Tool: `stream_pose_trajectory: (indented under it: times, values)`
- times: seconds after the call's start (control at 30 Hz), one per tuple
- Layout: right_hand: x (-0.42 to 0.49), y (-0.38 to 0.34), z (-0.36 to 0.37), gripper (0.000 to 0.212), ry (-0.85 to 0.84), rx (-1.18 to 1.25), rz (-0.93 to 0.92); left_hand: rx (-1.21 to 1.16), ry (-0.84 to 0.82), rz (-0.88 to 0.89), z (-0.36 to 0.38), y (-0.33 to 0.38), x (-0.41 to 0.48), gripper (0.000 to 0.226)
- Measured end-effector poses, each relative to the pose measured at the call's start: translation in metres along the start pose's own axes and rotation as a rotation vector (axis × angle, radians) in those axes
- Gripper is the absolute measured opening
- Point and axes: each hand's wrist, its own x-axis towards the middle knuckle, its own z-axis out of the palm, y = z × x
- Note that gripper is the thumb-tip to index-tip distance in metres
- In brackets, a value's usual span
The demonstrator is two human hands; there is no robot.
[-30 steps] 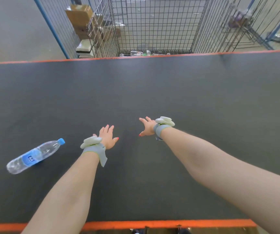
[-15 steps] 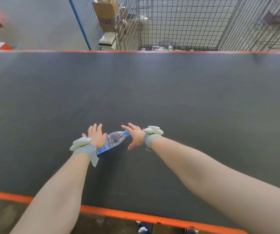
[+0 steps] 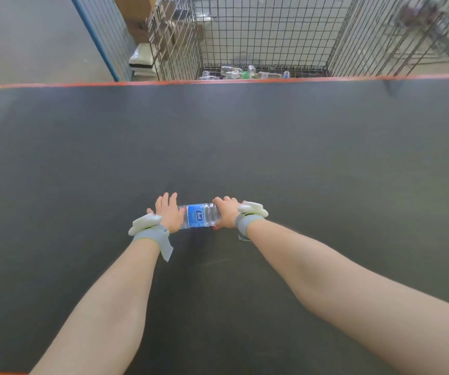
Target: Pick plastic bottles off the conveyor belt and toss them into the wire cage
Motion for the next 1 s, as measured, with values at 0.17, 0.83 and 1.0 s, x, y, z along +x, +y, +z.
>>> stream_pose_trajectory:
  times: [0.17, 0.83, 1.0]
  values:
    - [0.057, 0.047, -0.063, 0.07, 0.024, 0.125, 0.172, -0.028, 0.025, 0.035, -0.027, 0.058, 0.061, 0.057]
    - [0.081, 0.063, -0.077, 0.102, -0.104, 0.201, 0.215, 0.083, -0.095, 0.054, -0.014, 0.084, 0.073, 0.069]
    - [0.015, 0.047, 0.001, 0.106, -0.067, 0.137, 0.218, 0.044, -0.104, -0.075, 0.032, 0.028, 0.021, 0.085]
